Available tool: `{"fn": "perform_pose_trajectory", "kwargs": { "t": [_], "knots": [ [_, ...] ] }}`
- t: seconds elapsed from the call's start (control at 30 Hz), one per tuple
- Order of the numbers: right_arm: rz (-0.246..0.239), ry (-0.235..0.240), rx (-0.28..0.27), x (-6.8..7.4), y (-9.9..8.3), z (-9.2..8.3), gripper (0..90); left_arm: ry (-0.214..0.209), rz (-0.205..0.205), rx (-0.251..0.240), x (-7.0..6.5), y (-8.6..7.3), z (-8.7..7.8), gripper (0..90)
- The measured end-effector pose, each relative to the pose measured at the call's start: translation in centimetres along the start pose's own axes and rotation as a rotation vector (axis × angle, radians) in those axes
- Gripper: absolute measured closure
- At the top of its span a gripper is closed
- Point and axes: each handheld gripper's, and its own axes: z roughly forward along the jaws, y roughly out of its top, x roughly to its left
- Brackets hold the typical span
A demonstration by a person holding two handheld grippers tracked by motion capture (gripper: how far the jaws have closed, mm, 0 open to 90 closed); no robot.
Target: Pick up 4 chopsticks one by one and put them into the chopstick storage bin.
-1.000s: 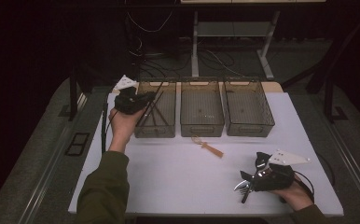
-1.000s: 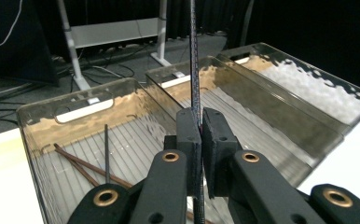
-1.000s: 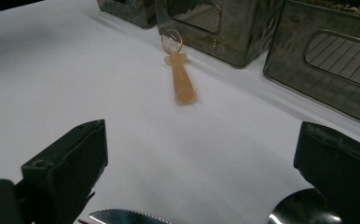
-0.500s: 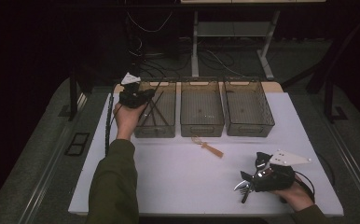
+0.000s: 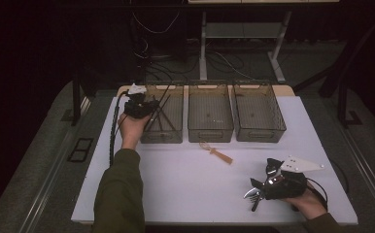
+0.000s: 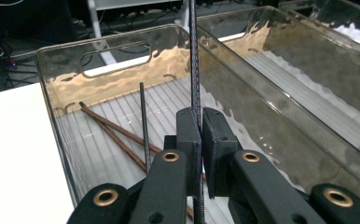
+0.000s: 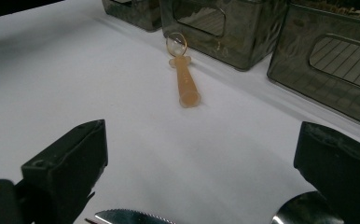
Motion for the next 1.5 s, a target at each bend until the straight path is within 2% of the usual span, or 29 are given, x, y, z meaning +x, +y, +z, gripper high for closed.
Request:
{"fn": "perform_pose_trajectory", "kwargs": {
  "t": [0.23, 0.47, 0.8, 0.97, 1.03, 1.3, 1.5],
  "knots": [
    [-0.002, 0.002, 0.001, 0.0, 0.0, 0.0, 3.0, 0.014, -0.002, 0.007, 0.0, 0.0, 0.1, 84.5],
    [-0.005, 0.005, 0.002, 0.1, 0.0, 0.0, 3.0, 0.027, 0.015, 0.004, -0.4, 0.2, 0.0, 70.8],
    [-0.002, 0.005, 0.01, 0.1, 0.0, 0.2, 3.0, -0.04, 0.02, -0.007, -0.7, 0.5, -1.1, 56.6],
    [0.0, 0.002, 0.01, 0.1, 0.0, 0.2, 3.0, -0.079, 0.057, -0.003, -1.3, 0.6, -2.2, 49.2],
    [0.001, -0.001, 0.008, 0.0, 0.0, 0.2, 3.0, -0.085, 0.071, -0.005, -1.8, 0.5, -2.5, 46.7],
    [0.001, -0.004, 0.014, 0.0, 0.0, 0.3, 3.0, -0.172, 0.09, 0.009, -3.8, -0.7, -4.3, 37.3],
    [-0.001, -0.001, 0.012, 0.1, 0.0, 0.3, 3.0, -0.189, 0.121, 0.019, -5.4, -2.3, -5.4, 34.7]
  ]
}}
